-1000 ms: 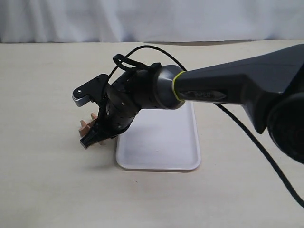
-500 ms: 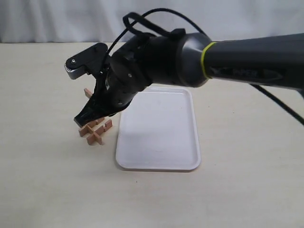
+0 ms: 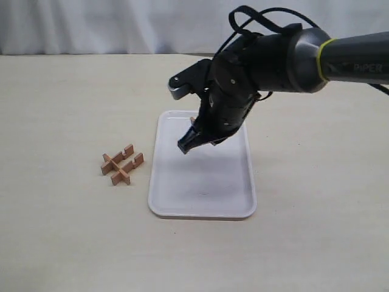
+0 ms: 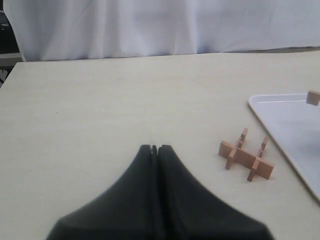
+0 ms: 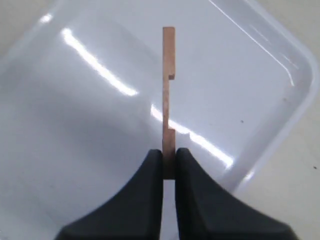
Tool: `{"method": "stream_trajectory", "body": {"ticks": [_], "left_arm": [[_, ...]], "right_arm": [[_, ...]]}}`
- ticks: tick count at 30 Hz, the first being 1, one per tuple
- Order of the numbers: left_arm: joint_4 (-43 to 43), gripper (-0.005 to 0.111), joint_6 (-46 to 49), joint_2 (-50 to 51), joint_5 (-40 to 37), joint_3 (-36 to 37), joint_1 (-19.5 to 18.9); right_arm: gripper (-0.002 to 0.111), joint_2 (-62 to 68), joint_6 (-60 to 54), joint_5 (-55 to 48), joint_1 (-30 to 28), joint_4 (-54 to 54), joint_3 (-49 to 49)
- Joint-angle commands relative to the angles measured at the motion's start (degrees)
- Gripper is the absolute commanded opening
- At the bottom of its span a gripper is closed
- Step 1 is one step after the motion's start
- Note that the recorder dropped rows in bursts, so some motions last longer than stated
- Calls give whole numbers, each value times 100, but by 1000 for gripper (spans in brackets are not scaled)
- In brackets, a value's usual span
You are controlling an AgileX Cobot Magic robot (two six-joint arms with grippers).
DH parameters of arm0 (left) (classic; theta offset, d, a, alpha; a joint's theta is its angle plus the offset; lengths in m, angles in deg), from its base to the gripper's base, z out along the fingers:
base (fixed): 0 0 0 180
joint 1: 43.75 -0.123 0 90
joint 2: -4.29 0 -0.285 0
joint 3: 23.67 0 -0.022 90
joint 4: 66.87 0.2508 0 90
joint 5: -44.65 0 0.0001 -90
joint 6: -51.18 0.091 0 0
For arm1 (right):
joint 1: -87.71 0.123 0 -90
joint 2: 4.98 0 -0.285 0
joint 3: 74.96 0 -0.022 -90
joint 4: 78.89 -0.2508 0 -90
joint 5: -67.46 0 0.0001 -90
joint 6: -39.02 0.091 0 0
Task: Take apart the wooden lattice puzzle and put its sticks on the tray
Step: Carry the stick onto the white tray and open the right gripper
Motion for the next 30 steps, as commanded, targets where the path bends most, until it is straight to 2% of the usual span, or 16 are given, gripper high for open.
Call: {"method": "stream_trajectory", "body": {"ticks": [1, 4, 9, 12, 15, 17, 20, 22, 30], "left_arm": [[13, 0, -6, -5, 48, 10, -2], [13, 0, -6, -5, 48, 10, -2], [13, 0, -6, -5, 48, 10, -2], [13, 0, -6, -5, 48, 10, -2], [13, 0, -6, -5, 48, 10, -2], [13, 0, -6, -5, 48, 10, -2], [13, 0, -6, -5, 48, 10, -2], [13, 0, -6, -5, 48, 10, -2], [13, 0, -6, -5, 48, 10, -2]], "right_arm": [[4, -35, 114, 194, -74, 753, 230], [4, -35, 430, 232, 54, 1334, 244], [4, 116, 1101, -119, 435, 2966, 244], [5, 241, 1179, -157, 651, 3330, 244], [12, 335, 1186, -68, 792, 3349, 244], [23, 334, 1190, -22, 827, 3305, 244], [48, 334, 1190, -71, 900, 3110, 205], [58, 323, 1010, -159, 998, 2918, 153], [59, 323, 22, -286, 1460, 1788, -449]]}}
